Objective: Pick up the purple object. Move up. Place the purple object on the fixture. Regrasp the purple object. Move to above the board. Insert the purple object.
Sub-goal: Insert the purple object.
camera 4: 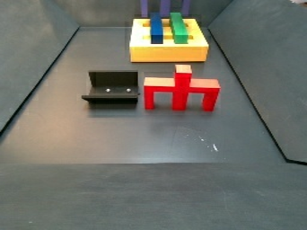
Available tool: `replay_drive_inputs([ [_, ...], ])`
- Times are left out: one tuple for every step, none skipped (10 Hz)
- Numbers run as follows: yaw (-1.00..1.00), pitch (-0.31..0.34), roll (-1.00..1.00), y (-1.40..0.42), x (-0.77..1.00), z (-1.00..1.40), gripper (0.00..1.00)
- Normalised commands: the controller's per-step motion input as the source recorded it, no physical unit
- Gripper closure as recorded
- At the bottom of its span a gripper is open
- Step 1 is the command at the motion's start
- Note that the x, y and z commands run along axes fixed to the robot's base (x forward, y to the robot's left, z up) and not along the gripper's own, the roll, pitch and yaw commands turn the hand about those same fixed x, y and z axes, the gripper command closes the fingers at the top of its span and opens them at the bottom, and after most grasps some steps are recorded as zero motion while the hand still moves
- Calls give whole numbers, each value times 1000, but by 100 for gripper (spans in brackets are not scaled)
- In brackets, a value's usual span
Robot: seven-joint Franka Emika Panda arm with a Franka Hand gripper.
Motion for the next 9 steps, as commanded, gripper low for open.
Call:
replay_drive_inputs([
  [63, 0, 216, 0, -91, -149, 100],
  [71, 0, 183, 0, -17, -71, 100],
  [51, 0, 110, -3, 0, -14, 100],
  [37, -73, 17, -100, 60, -100, 100],
  [34, -56, 27, -100, 0, -126, 100],
  [14, -27, 16, -134, 91, -140, 100],
  [0, -3, 21, -103, 46, -186, 100],
  [0, 0, 33, -34, 0, -191, 100],
  [11, 0, 30, 0, 9, -251, 100],
])
